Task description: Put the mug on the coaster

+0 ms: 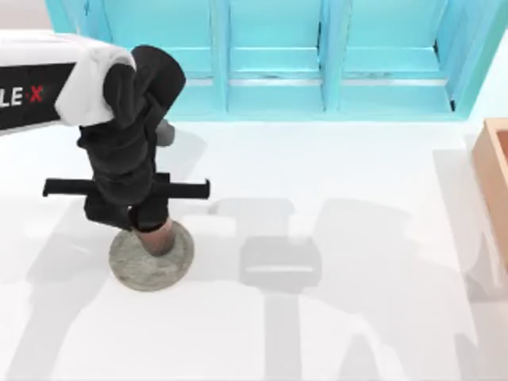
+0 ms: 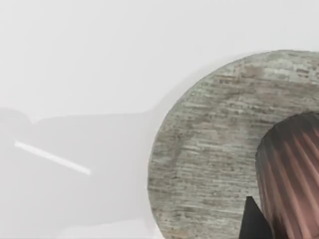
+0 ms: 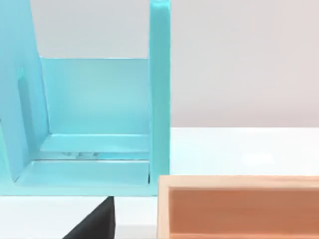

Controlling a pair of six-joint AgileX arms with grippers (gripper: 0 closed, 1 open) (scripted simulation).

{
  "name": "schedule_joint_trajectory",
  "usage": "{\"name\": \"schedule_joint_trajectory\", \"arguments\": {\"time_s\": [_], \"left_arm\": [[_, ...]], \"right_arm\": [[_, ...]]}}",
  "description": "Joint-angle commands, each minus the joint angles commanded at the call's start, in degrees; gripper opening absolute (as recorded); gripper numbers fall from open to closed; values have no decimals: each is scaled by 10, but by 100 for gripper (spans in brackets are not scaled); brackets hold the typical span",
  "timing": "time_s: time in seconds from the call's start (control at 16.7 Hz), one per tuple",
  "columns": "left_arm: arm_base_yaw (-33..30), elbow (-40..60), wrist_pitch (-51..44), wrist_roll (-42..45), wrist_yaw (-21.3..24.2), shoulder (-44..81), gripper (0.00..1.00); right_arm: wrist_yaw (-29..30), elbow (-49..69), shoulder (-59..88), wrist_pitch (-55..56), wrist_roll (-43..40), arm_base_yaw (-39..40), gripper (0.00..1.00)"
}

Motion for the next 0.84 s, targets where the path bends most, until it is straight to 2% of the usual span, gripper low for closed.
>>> {"name": "schedule_joint_trajectory", "arguments": {"time_s": [0.48, 0.84], "left_arm": [[0, 0, 0, 0, 0, 0, 98], [0, 0, 0, 0, 0, 0, 100]], "right_arm": [[0, 0, 0, 0, 0, 0, 100], [0, 0, 0, 0, 0, 0, 100]]}}
